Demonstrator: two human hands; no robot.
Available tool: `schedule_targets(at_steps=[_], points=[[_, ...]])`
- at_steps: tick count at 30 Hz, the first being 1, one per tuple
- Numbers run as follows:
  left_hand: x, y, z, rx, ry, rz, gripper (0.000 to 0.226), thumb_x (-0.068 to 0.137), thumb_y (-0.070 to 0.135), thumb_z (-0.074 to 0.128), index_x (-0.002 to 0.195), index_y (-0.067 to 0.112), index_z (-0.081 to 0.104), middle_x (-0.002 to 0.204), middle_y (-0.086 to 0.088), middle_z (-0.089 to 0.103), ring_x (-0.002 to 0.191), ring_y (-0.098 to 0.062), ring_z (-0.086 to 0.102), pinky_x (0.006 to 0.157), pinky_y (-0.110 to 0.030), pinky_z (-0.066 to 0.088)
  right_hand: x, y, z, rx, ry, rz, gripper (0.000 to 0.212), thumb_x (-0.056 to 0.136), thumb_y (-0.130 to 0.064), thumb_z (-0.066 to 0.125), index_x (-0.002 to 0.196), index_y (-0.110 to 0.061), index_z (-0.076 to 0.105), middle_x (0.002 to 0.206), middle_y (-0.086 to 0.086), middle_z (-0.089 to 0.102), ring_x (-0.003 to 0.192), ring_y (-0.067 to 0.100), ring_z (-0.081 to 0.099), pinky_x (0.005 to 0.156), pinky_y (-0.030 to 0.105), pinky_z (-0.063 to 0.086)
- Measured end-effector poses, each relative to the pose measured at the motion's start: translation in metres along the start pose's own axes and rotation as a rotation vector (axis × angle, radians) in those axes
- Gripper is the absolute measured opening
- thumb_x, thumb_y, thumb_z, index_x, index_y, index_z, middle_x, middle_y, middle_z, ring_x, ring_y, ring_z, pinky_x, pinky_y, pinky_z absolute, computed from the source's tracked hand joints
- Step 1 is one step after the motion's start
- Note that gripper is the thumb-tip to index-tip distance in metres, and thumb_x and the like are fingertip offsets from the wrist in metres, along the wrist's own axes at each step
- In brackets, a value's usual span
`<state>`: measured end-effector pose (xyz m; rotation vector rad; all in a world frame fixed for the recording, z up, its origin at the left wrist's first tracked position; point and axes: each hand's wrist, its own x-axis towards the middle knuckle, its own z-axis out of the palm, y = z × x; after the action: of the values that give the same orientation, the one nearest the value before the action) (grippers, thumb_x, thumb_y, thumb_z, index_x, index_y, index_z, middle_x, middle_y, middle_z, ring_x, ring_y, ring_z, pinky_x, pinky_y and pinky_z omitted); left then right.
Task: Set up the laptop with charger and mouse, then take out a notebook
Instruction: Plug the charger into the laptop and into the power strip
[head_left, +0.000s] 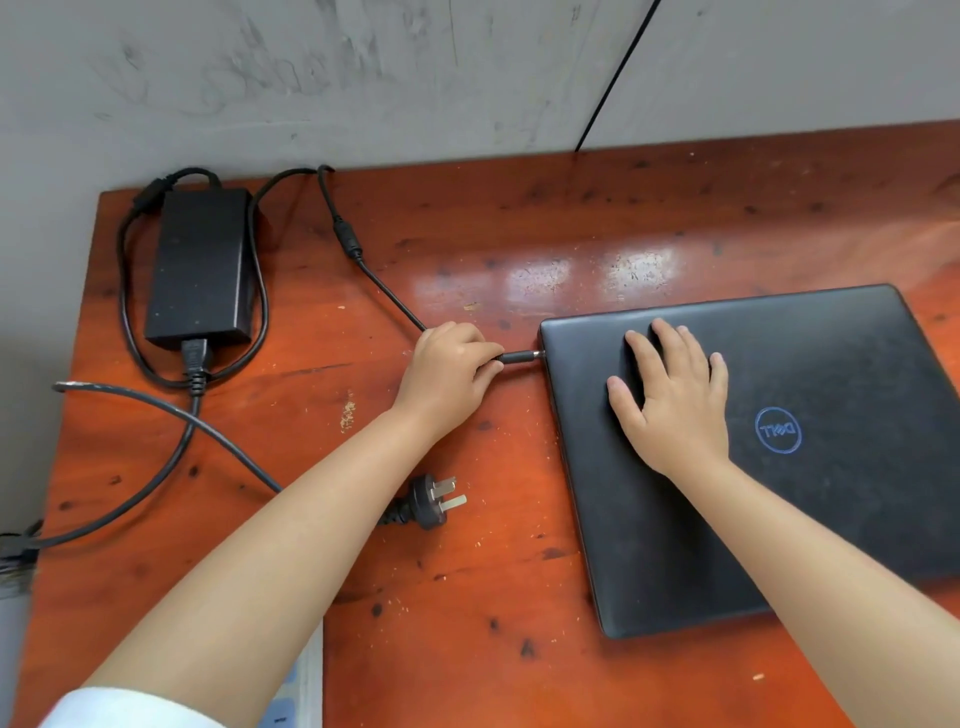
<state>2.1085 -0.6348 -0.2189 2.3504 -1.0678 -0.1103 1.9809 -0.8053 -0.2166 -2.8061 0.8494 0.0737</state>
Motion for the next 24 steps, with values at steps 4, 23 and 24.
schedule_targets(at_steps=[4, 23, 24], points=[[0.005, 0.003, -0.003, -0.001, -0.065, 0.053, 0.012, 0.068, -0.01, 0.074, 0.08, -0.009, 0.074, 0.068, -0.028, 0.068, 0.067, -0.041, 0.064, 0.065, -0.048, 0.054, -0.001, 0.0, -0.001, 0.001, -0.008, -0.005, 0.064, 0.08, -0.045, 0.029, 0.137, -0.018, 0.038, 0.153, 0.007, 0.027, 0.143, 0.026, 0.016, 0.115, 0.051, 0.006], [0.02, 0.0, -0.006, 0.114, -0.195, 0.257, 0.009, 0.064, -0.007, 0.066, 0.057, -0.013, 0.066, 0.05, -0.025, 0.061, 0.049, -0.032, 0.063, 0.045, -0.035, 0.057, 0.0, -0.005, 0.0, -0.064, -0.009, -0.022, 0.073, 0.078, -0.046, 0.015, 0.134, -0.009, 0.043, 0.148, 0.018, 0.036, 0.138, 0.037, 0.027, 0.111, 0.061, 0.017], [0.02, 0.0, -0.005, 0.118, -0.192, 0.254, 0.009, 0.064, -0.007, 0.066, 0.057, -0.013, 0.066, 0.05, -0.025, 0.061, 0.049, -0.032, 0.063, 0.046, -0.035, 0.057, 0.0, -0.005, 0.0, -0.062, -0.016, -0.023, 0.074, 0.078, -0.047, 0.014, 0.135, -0.009, 0.042, 0.148, 0.018, 0.035, 0.139, 0.036, 0.026, 0.111, 0.06, 0.015]])
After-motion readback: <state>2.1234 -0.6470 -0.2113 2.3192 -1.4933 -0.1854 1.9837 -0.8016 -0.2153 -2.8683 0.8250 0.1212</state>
